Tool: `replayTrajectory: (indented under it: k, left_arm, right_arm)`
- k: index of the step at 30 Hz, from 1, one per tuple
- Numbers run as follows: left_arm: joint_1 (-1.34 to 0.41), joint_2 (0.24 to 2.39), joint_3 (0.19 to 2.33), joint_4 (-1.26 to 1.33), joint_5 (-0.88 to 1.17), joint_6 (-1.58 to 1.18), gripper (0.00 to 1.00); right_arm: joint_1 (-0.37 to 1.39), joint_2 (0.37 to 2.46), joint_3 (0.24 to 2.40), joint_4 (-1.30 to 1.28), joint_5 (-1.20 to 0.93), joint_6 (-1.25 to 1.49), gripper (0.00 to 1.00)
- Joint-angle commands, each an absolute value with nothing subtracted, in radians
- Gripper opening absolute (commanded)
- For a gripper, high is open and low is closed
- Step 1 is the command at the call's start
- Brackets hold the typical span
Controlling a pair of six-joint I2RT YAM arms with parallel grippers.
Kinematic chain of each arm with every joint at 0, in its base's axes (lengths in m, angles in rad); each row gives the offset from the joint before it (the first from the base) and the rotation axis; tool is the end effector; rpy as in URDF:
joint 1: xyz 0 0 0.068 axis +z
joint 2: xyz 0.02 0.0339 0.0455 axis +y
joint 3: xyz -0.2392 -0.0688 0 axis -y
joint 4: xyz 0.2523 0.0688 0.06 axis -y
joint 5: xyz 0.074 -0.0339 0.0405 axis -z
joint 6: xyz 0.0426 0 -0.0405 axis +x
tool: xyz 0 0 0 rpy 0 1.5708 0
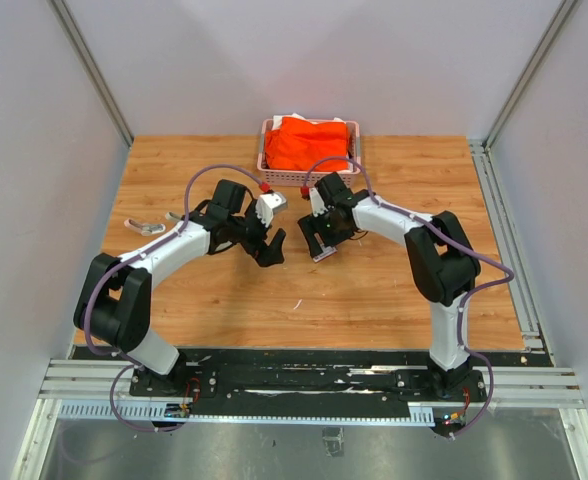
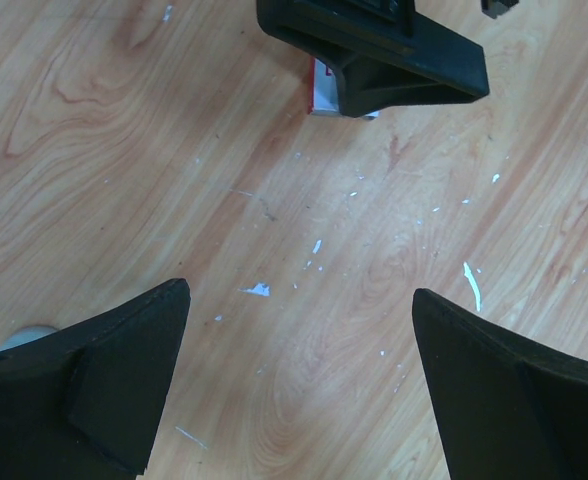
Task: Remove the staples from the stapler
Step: Move the staple box to the center of the board.
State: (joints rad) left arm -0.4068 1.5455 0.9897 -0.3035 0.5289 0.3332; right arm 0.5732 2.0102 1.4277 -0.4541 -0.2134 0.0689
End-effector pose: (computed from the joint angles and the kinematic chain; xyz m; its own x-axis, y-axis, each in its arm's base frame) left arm 0.2966 -0.1512 0.1866 -0.4466 0.4999 -0.7420 0.8363 0.5281 -0.1476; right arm 0.3516 0.2377 0.1418 -0.7641 -0.4132 -0.4954 -0.5694 0.7930 0.2169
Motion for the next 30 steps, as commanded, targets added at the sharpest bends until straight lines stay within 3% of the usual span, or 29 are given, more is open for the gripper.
replayTrajectory:
  k: [1,9,20,30]
  left_arm:
    - [-0.401,1.542,0.974,-0.249,0.489,0.304,0.98]
    - [-0.402,1.550,0.964,-0.242,0.485,0.305,0.98]
    - [-0.402,1.578,0.966,-0.238,0.505,0.299,0.98]
    - [-0.402,1.573,0.967,-0.244,0.517,0.304,0.98]
  right_arm:
    - [0.615,2.019,1.412,-0.473,-0.176,0.062,0.76]
    - [0.620,2.036,1.430,-0.496,-0.164,0.052,0.76]
    - [0.620,2.016,1.441,-0.500,-0.162,0.033,0.58]
    - [0.607,1.987,1.478,-0.521,-0.154,-0.010,0.73]
